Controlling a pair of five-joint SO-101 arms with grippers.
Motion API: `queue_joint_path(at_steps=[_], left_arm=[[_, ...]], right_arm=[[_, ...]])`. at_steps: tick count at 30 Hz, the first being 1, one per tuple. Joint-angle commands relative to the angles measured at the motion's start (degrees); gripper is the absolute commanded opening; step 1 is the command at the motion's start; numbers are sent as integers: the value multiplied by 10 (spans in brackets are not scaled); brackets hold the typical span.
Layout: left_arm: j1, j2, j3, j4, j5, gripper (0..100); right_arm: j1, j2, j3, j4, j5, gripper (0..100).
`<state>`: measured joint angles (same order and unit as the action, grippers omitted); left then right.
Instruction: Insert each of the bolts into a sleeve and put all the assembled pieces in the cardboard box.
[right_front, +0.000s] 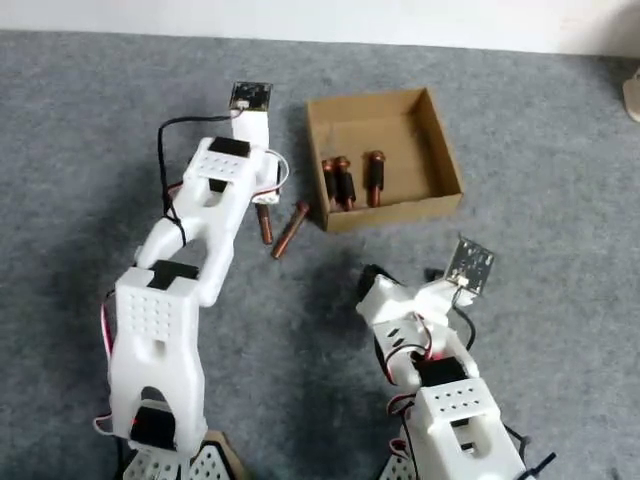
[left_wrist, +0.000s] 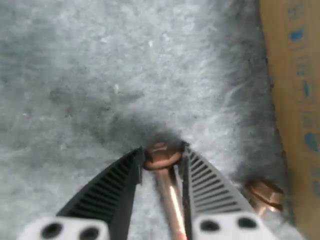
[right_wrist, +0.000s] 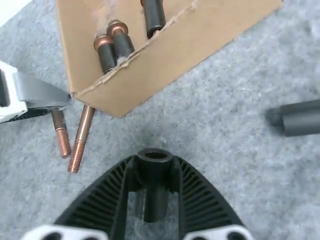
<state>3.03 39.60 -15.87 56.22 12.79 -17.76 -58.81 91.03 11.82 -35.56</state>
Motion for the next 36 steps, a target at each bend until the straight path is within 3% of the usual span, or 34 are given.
queue_joint_path(at_steps=[1,11,14,24,32,36], left_arm=[[12,0,1,10,-10,59],[28,-27,-7,55,-1,16],[28,-69,-8,91,33,10],[48,-271,-3,194,34,5],[57,-394,90,188,13,5],[66,-487,230,71,4,5]], right_arm=[[0,-13,-2,-12,8,5],[0,-13,-2,-12,8,5],[0,-13,-2,-12,8,5],[0,-13,-2,-12,8,5],[-4,-13,-3,-12,13,5],[-51,-14,-1,-14,76,5]])
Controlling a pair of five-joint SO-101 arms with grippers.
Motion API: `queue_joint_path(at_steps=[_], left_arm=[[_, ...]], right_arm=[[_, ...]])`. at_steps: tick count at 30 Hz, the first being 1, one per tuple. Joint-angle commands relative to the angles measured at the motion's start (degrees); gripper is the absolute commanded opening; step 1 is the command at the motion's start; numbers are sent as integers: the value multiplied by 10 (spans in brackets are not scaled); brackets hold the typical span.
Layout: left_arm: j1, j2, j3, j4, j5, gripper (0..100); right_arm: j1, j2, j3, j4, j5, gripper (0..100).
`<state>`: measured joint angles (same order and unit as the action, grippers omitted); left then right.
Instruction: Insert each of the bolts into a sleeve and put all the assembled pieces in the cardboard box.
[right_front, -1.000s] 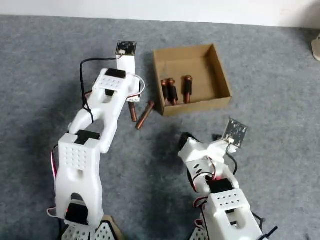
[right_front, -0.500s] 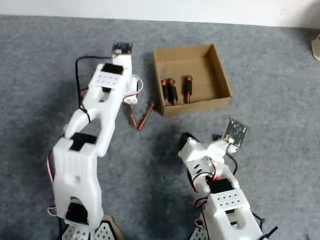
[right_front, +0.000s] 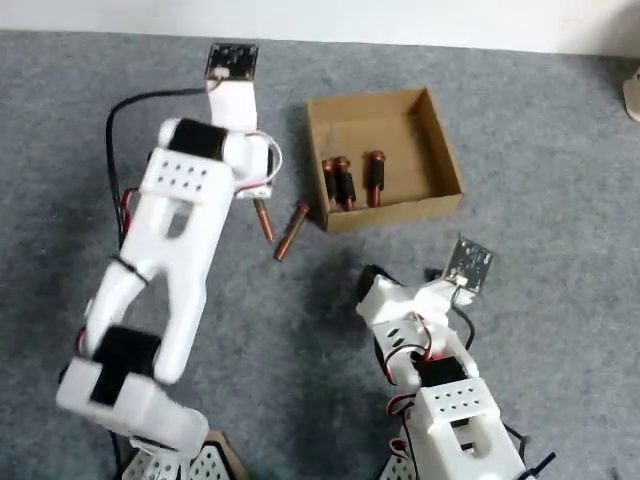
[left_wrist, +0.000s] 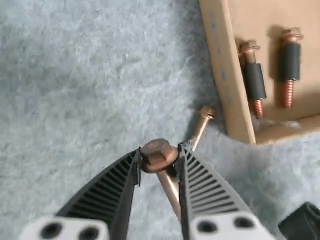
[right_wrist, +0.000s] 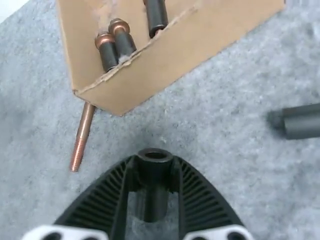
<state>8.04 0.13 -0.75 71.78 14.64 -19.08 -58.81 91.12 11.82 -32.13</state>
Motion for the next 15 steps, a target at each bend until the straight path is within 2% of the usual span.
queue_joint_path(at_steps=[1,3,7,10,12,15], left_arm=[[16,-122,128,-133,-14,5],[16,-187,235,-247,-24,5],[17,-305,445,-507,-109,5],[17,-372,553,-660,-141,5],[18,-399,592,-712,-139,5],[34,-422,605,-732,-139,5]], right_arm=[[-56,-14,-1,-14,57,5],[-79,-14,0,-14,92,5],[-85,-14,8,-21,146,5],[-86,-14,32,-93,179,5],[-86,-14,58,-161,218,5],[-86,-11,102,-257,279,5]])
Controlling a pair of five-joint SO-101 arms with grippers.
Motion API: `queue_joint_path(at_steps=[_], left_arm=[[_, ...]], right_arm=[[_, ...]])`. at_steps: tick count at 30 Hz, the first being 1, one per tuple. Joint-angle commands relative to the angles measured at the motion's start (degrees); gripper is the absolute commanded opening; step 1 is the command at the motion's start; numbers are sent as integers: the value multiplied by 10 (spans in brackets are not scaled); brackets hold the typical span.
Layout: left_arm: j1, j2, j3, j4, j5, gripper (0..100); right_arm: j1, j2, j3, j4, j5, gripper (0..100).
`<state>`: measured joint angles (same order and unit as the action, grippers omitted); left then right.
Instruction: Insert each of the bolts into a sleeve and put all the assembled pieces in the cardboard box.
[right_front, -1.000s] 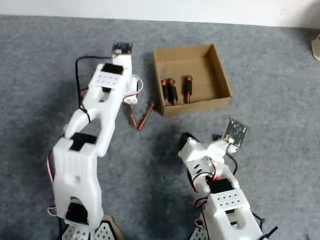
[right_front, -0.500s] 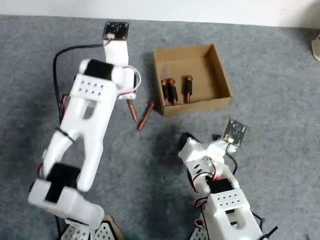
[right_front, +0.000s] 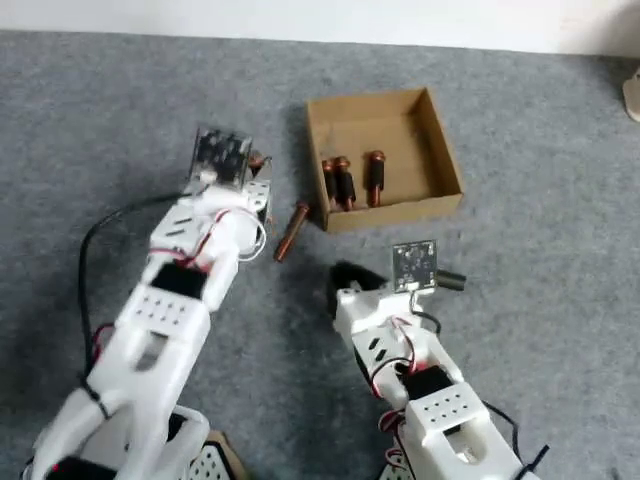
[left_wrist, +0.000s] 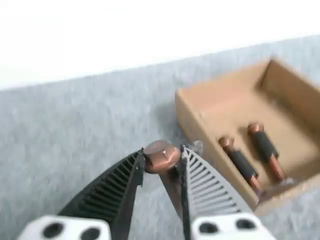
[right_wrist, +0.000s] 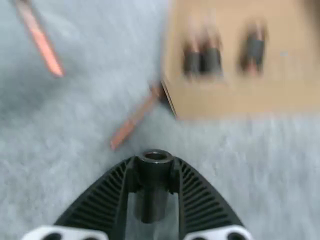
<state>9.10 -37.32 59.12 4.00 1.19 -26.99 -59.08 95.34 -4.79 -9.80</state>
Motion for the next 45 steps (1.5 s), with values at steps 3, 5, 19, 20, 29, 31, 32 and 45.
queue_joint_path(at_steps=[3,5,19,20,29,31,32,45], left_arm=[[56,-65,7,-55,3,5],[82,-76,7,-55,18,5],[163,-110,11,-131,20,5],[165,-111,16,-133,20,5],[177,-112,32,-135,21,5],[177,-112,32,-135,21,5],[177,-112,32,-135,21,5],[175,-109,60,-135,21,5]], right_arm=[[-5,-10,87,-99,66,5],[-5,-10,86,-102,66,5],[30,-11,86,-104,135,5],[29,-11,86,-110,153,5],[32,-8,86,-184,174,5],[32,-7,86,-196,174,5],[32,-7,86,-196,174,5],[31,-9,86,-196,174,5]])
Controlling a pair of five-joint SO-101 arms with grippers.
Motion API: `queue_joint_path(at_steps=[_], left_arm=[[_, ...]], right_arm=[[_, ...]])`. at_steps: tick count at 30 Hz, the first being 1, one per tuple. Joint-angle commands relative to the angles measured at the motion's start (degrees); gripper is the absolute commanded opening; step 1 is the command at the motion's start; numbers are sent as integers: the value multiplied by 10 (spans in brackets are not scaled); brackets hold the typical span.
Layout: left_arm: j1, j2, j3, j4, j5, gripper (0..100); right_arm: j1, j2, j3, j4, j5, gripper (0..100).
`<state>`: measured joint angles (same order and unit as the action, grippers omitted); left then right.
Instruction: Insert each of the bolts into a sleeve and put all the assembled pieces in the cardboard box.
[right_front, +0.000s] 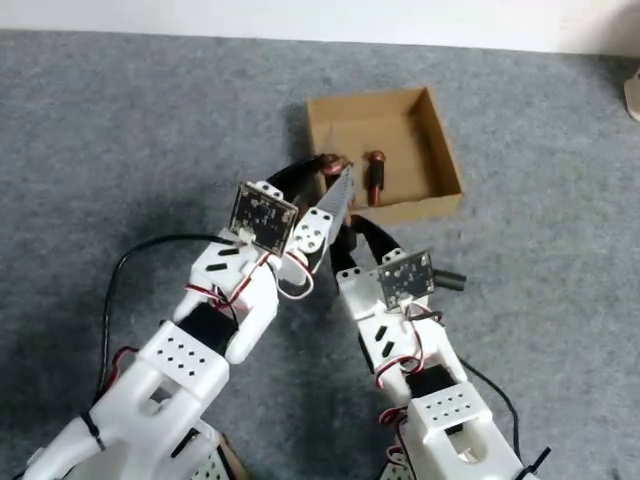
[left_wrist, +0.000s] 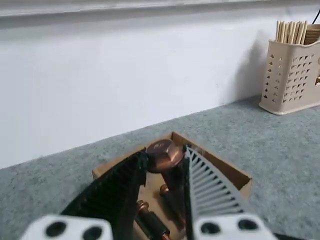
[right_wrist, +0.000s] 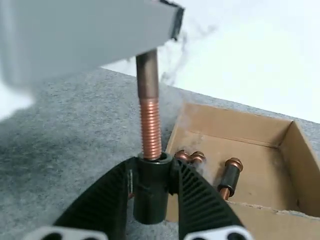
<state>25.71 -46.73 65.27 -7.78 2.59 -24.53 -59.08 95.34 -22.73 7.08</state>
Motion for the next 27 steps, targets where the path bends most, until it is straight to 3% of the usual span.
queue_joint_path(at_steps=[1,17,27], left_arm=[[9,-15,0,-17,7,5],[37,-12,12,-18,7,5],[-3,-12,13,-18,6,5]], right_arm=[[7,-9,86,-16,5,5],[-2,-10,86,-20,5,5],[-60,-11,86,-43,5,5]])
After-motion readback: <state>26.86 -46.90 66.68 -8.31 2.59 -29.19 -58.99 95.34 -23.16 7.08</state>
